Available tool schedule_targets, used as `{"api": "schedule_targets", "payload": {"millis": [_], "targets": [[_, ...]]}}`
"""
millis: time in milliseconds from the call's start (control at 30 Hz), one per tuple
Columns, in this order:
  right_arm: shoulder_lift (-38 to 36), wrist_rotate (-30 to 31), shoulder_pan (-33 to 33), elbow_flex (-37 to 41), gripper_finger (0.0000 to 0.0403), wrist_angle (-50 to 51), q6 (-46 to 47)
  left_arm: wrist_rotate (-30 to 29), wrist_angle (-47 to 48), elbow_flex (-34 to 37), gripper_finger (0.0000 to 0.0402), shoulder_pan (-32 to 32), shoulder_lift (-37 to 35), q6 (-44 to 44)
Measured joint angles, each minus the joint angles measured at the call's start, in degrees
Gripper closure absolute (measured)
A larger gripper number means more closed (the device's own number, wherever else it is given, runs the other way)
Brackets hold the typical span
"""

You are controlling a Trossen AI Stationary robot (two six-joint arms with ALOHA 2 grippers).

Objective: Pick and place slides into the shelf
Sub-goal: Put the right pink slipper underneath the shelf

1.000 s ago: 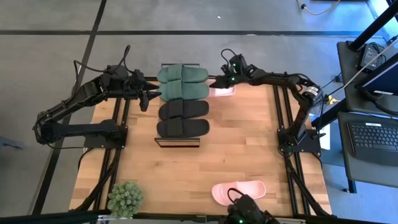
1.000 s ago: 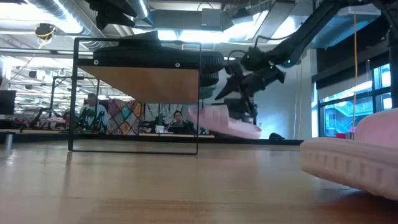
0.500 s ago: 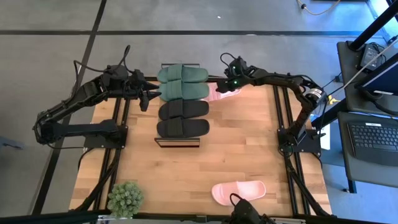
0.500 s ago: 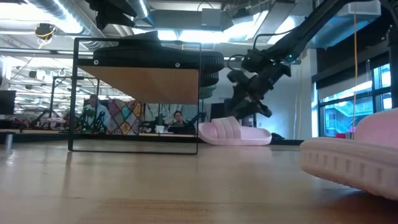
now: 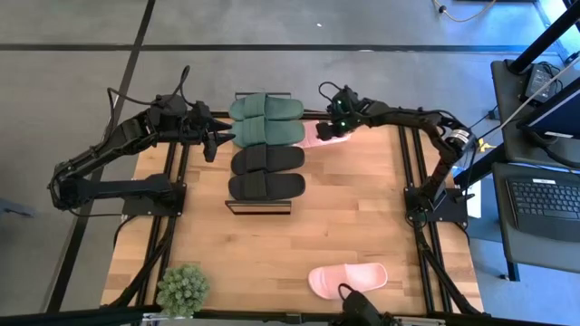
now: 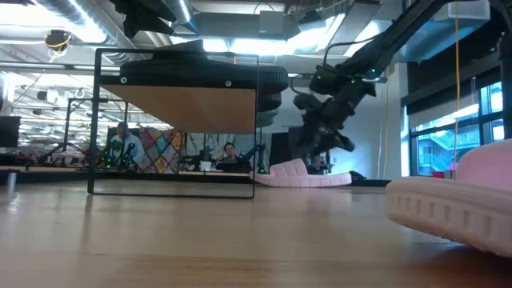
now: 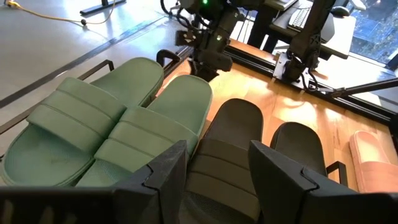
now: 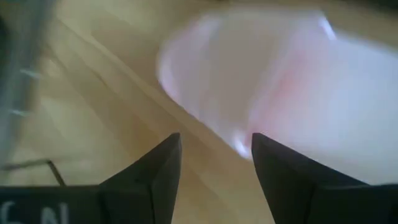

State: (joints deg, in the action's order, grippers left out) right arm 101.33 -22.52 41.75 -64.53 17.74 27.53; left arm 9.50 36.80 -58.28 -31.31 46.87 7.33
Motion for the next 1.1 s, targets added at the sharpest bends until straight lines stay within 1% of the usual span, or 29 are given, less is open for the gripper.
{"api": "schedule_targets", "payload": {"millis": [67,133,200,333,400,567,1100], "targets": [[-0.33,0.97,1.14,0.04,0.0206,5.45,-2.88,0.00,0.00,0.00,0.0237,0.00,-0.01,0.00],[-1.01,4.68,2.47,0.08,0.0206,9.86,-5.47,-0.02,0.00,0.00,0.0237,0.00,0.00,0.00],[-2.26,7.03,3.78,0.10,0.0206,9.95,-7.15,-0.02,0.00,0.00,0.0237,0.00,-0.02,0.00],[-5.89,5.98,5.78,-0.60,0.0206,9.85,-10.67,-0.03,0.00,0.00,0.0237,-0.01,-0.02,0.00],[-7.52,6.02,6.93,-1.26,0.0206,12.94,-13.34,-0.04,0.00,0.00,0.0237,-0.02,-0.01,0.00],[-9.30,8.84,9.91,-1.47,0.0206,19.37,-17.29,-0.07,0.00,0.00,0.0237,-0.02,-0.01,0.00],[-9.03,8.96,10.59,-1.47,0.0206,19.40,-20.53,-0.04,0.00,0.00,0.0237,-0.02,-0.02,0.00]]}}
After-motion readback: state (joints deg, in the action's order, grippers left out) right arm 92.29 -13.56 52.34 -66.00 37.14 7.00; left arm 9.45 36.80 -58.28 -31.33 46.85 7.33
